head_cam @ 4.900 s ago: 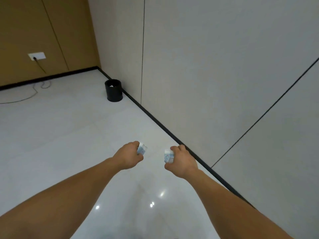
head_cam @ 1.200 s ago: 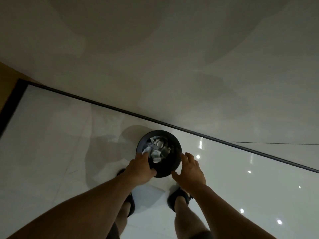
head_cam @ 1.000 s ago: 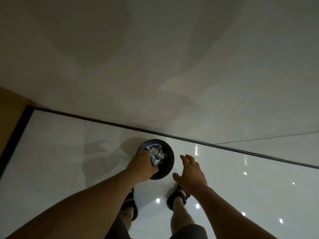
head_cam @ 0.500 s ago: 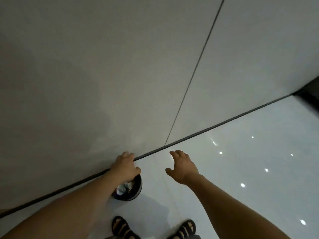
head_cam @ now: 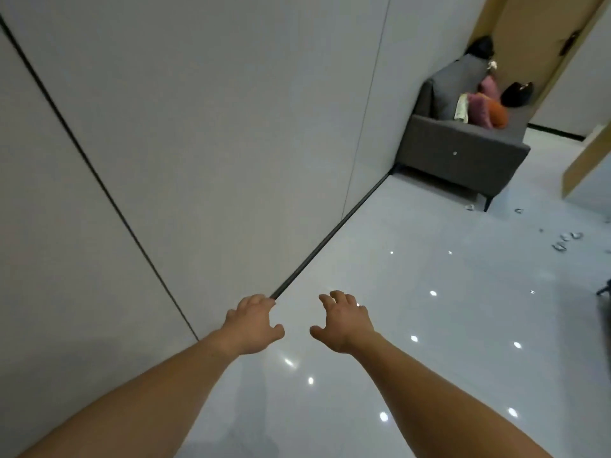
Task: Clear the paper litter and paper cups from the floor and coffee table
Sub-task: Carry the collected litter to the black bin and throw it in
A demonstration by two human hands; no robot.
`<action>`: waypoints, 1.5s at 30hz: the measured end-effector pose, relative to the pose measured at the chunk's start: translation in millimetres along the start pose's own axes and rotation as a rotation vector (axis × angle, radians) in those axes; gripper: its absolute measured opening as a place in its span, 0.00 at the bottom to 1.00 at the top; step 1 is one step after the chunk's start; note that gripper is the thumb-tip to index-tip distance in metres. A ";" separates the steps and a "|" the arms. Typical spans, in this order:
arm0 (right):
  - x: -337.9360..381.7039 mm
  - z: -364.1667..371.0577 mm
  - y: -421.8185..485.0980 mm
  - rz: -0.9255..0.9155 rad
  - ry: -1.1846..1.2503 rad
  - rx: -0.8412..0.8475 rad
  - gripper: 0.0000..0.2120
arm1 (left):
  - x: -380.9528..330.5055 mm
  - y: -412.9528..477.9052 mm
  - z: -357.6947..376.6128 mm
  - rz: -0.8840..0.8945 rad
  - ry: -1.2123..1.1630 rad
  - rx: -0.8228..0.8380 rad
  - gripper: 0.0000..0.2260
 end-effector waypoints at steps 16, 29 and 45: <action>-263.8 -53.4 124.1 0.502 0.048 -0.018 0.36 | -219.9 256.9 38.4 0.360 0.090 0.212 0.32; -460.3 -81.7 221.9 0.746 0.134 -0.041 0.36 | -433.9 439.1 61.9 0.574 0.100 0.260 0.31; -728.9 -161.1 391.6 0.735 0.148 -0.071 0.35 | -667.9 654.9 94.3 0.543 0.075 0.287 0.30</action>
Point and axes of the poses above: each hand's wrist, its own y-axis towards the middle knuckle, its own z-axis out of the palm, x = y × z, the point moved 8 cm from there along y, towards the middle knuckle, and after that the axes turned 13 degrees about -x, right-handed, at the moved point
